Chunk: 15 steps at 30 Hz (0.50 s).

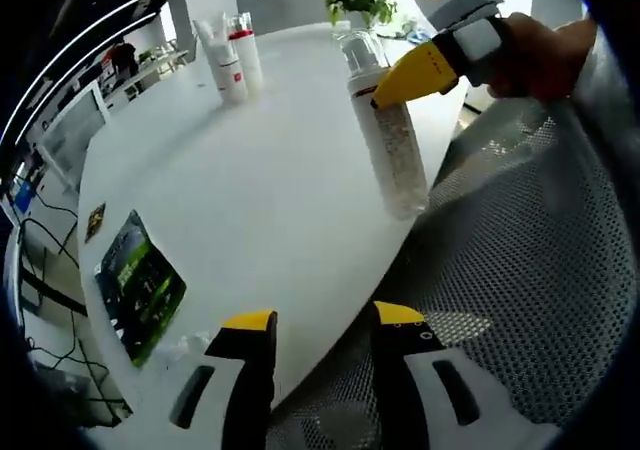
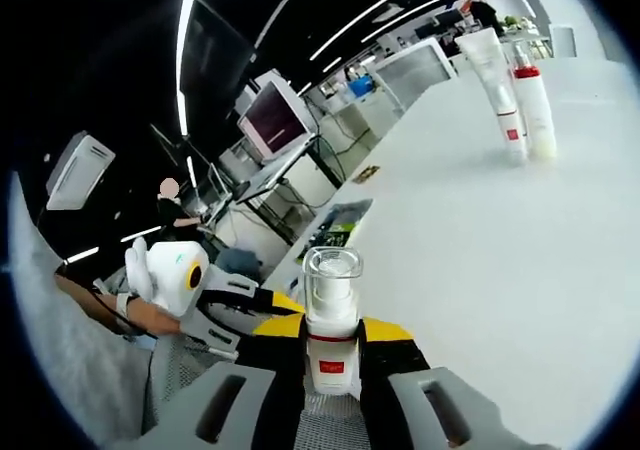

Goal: Arrange the skincare products in the storage area until every visible bottle or jar stands upright without overlapping.

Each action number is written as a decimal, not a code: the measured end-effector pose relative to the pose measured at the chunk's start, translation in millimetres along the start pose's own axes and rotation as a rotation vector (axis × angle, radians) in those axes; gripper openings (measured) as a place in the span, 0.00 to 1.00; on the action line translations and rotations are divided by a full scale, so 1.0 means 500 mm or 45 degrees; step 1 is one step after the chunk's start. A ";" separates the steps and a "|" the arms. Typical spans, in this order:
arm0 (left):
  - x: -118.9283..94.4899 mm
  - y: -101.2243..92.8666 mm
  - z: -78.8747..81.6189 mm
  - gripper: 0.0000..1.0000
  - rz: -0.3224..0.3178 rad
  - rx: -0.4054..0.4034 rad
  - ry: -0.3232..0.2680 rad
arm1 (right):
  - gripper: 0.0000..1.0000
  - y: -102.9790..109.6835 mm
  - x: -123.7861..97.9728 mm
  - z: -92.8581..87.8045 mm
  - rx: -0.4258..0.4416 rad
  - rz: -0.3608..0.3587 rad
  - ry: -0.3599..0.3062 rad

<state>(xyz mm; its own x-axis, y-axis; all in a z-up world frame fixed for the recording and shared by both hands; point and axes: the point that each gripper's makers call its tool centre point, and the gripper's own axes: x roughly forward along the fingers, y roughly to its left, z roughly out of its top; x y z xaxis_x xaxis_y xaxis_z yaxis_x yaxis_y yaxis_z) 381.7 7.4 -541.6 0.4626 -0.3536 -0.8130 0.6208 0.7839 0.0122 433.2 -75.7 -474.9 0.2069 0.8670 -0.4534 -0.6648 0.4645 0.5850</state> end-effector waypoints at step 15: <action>0.000 0.018 -0.019 0.22 0.045 -0.010 0.052 | 0.14 -0.096 -0.022 0.075 0.006 -0.139 -0.027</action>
<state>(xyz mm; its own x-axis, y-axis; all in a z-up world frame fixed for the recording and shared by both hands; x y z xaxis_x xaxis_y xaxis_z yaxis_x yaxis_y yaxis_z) 381.0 19.2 -547.1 0.4577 -0.3047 -0.8353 0.5994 0.7996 0.0368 489.5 -100.9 -472.6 0.2930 0.8148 -0.5003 -0.6342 0.5572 0.5360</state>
